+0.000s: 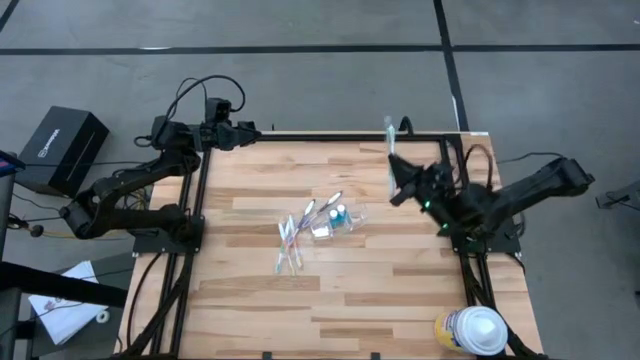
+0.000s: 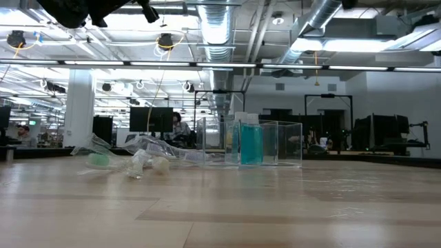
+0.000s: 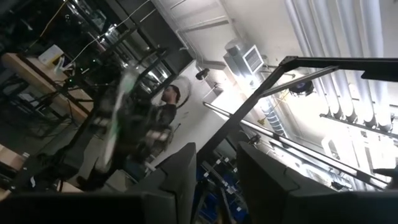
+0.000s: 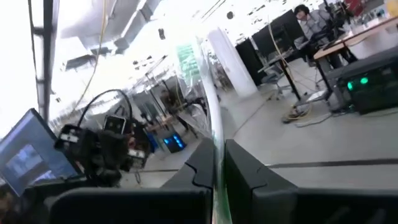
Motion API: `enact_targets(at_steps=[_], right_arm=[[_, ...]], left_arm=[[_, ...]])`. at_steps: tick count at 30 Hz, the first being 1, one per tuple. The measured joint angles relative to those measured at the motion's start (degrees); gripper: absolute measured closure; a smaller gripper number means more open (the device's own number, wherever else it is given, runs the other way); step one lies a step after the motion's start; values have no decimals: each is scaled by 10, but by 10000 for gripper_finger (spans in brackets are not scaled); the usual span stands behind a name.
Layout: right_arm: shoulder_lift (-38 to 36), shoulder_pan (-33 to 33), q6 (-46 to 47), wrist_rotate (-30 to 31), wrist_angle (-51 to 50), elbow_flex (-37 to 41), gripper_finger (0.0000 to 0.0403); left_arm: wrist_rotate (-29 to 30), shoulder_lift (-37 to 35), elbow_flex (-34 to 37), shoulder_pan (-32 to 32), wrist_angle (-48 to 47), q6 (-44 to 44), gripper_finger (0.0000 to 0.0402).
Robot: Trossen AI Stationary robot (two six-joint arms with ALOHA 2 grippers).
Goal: Pick & Place toothbrushing station
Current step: Put the green toothbrush into the transparent organizer
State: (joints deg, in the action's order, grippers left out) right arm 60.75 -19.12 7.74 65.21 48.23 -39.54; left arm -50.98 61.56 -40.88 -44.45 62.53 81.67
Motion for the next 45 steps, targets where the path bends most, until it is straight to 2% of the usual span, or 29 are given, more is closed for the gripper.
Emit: enact_targets(at_steps=[6, 13, 17, 23, 28, 45], right_arm=[[83, 22, 3, 3, 239, 124, 396], [226, 57, 165, -19, 304, 173, 396], [324, 69, 187, -39, 408, 173, 396], [417, 92, 270, -77, 416, 161, 396], [449, 110, 293, -99, 415, 157, 396], [465, 174, 279, -189, 406, 155, 396]], left_arm=[[0, 0, 0, 0, -2, 1, 291], [-9, 0, 0, 0, -7, -3, 291], [-9, 0, 7, 0, -11, -3, 291], [-9, 0, 20, 1, -15, -2, 292], [-9, 0, 25, 1, -16, -2, 292], [-9, 0, 25, 1, -17, -2, 292]])
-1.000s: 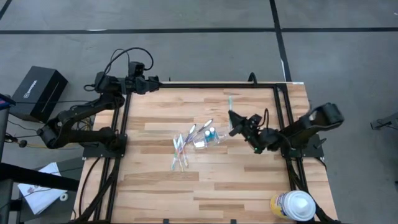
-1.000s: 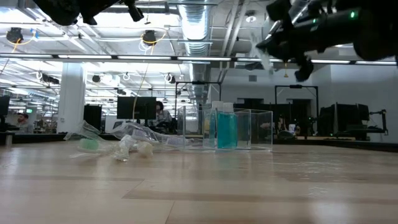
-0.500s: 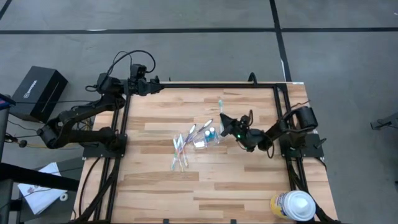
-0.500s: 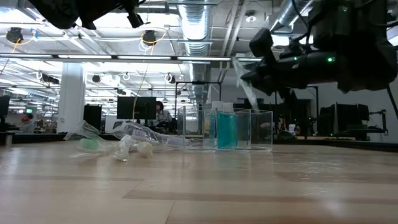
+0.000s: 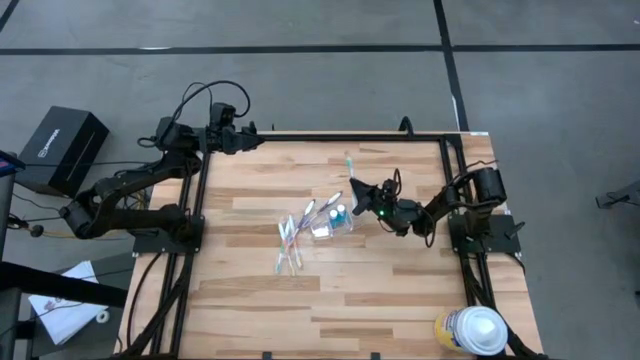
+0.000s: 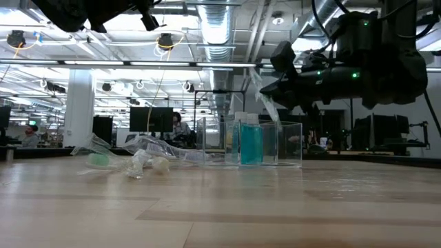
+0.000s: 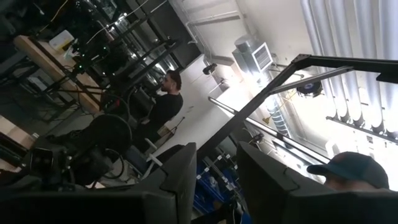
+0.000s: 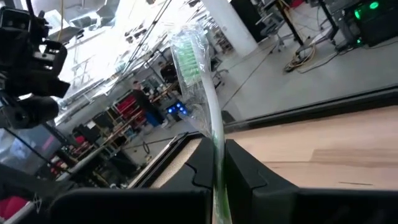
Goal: Pick & Place toothbrushing station
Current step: Put the green toothbrush into the transparent organizer
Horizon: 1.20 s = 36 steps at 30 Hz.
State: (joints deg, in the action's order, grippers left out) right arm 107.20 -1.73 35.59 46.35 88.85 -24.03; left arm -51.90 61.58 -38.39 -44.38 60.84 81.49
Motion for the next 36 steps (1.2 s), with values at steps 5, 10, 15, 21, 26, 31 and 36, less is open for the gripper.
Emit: enact_targets(at_steps=[5, 10, 15, 21, 26, 31, 36], right_arm=[[0, -4, 0, -15, -14, 0, 396], [0, -14, 17, -15, -43, 0, 396], [0, -27, 24, -15, -56, 0, 396], [0, -37, 50, -11, -91, 1, 396], [0, -48, 51, -10, -88, 6, 389], [0, -66, 50, 26, -81, 6, 367], [0, -75, 45, 32, -70, 7, 343]], left_arm=[[5, 0, 0, 0, 0, 0, 291], [5, 0, 0, 0, 0, 0, 291], [5, 0, 0, 0, -3, 0, 291], [5, 0, 0, 0, -4, 0, 291], [5, 0, 0, 0, -4, 0, 291], [5, 0, 0, 0, -4, 0, 291], [5, 0, 0, 0, -4, 0, 292]])
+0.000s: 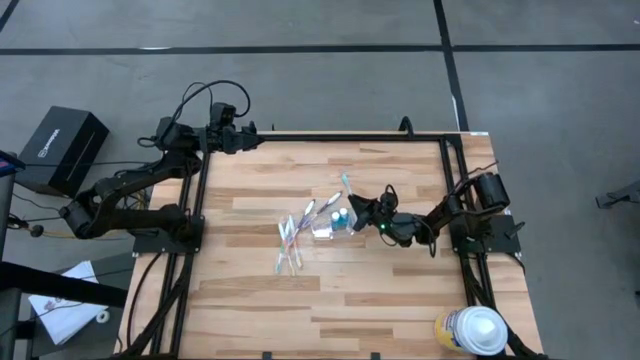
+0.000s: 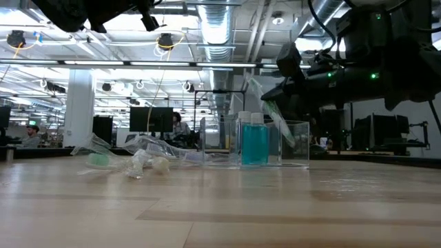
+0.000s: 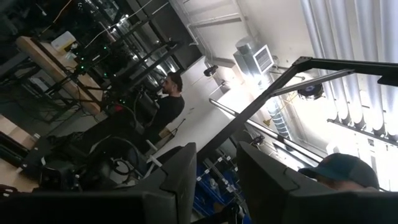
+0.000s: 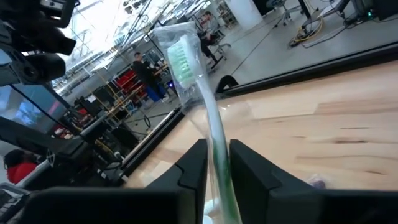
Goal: Pick & Place toothbrushing station
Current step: Put the green toothbrush into the transparent organizer, then put the purple toothbrush into the transparent organizer
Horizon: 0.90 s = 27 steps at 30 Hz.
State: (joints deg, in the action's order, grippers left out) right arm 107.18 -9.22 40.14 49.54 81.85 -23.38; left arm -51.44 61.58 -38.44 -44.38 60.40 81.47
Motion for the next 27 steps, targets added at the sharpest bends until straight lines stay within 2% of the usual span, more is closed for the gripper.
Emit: enact_targets(at_steps=[13, 19, 25, 27], right_arm=[[0, -3, 23, -17, 14, 0, 323], [0, -14, 34, -18, 21, 0, 270], [-2, -34, 14, -17, 80, 0, 215], [-21, -40, 13, -16, 69, -2, 204]], left_arm=[[-14, 0, 0, 0, -5, 0, 292], [-14, 0, 0, 0, -8, 0, 292], [-14, 0, 0, 0, -9, 0, 291], [-14, 0, 0, 0, -10, -1, 291]])
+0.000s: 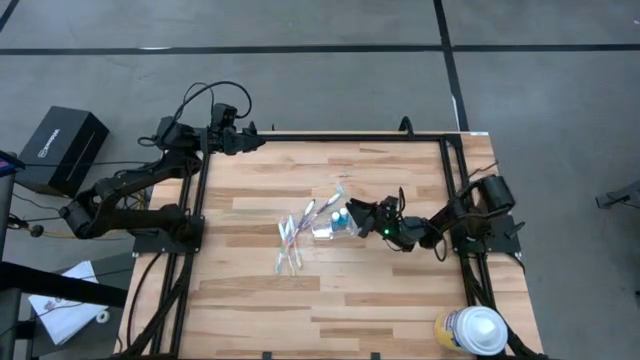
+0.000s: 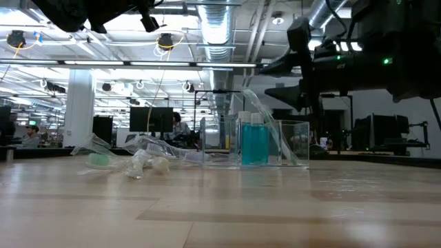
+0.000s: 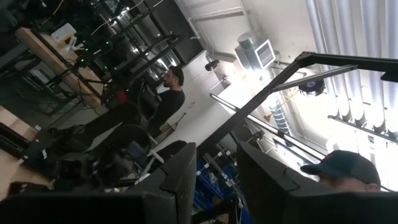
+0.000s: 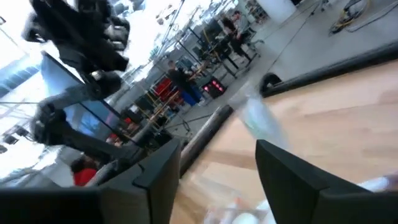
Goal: Pick & Place toothbrushing station
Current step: Put the purple toothbrush into the transparent organizer
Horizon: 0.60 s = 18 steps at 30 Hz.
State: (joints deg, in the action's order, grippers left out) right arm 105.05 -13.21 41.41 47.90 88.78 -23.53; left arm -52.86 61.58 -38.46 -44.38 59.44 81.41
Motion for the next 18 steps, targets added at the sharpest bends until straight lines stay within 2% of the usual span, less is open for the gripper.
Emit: enact_targets(at_steps=[2, 5, 11, 14, 18], right_arm=[[-29, -3, -10, -2, 12, -8, 197], [-92, -14, -76, -4, 11, -20, 196], [-240, -7, -217, -74, -23, -73, 214], [-308, 3, -251, -107, -137, -119, 226], [-383, 29, -238, -153, -435, -222, 243]], left_arm=[[0, 0, 0, 0, 0, -1, 291], [0, 0, 0, 0, -1, -13, 291], [6, 0, 0, 0, -11, -103, 291], [26, 0, 0, 0, -25, -154, 291], [32, 0, 0, 0, -74, -214, 285]])
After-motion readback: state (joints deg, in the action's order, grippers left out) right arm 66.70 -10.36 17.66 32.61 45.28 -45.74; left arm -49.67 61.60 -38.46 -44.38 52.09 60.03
